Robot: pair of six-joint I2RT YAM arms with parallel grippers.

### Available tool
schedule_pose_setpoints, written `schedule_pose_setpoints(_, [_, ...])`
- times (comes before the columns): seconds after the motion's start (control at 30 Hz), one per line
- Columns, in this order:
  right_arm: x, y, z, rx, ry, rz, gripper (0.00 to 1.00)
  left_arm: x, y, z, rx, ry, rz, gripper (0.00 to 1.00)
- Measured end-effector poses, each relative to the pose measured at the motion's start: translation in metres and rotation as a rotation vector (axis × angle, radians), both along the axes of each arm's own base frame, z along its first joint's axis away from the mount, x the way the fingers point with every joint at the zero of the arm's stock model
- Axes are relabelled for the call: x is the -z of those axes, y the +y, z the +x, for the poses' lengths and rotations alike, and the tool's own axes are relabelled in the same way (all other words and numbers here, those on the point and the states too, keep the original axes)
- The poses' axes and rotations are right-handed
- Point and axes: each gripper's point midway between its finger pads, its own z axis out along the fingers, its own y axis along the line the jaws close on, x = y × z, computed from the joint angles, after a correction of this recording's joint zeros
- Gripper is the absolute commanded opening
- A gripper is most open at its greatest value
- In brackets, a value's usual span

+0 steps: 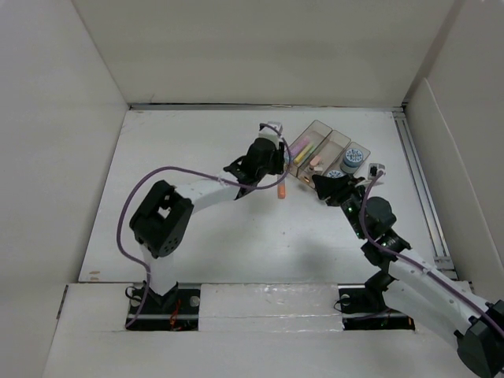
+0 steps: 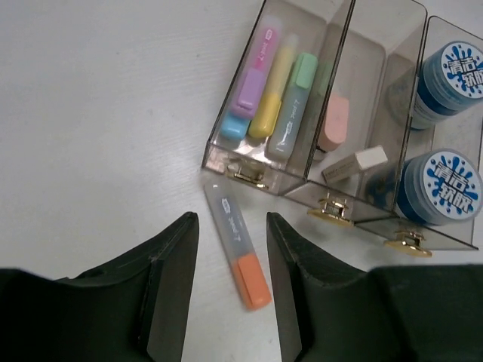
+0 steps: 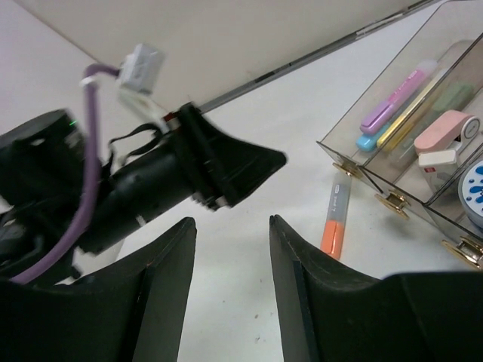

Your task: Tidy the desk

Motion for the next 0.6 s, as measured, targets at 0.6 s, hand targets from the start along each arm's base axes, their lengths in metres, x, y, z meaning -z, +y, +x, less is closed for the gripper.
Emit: schedule_pose_setpoints(0.6, [0.035, 0.015, 0.007, -0.049, 0.094, -0.058, 0.52, 0.104, -0.013, -0.061, -0.047, 0.188, 0.070, 0.45])
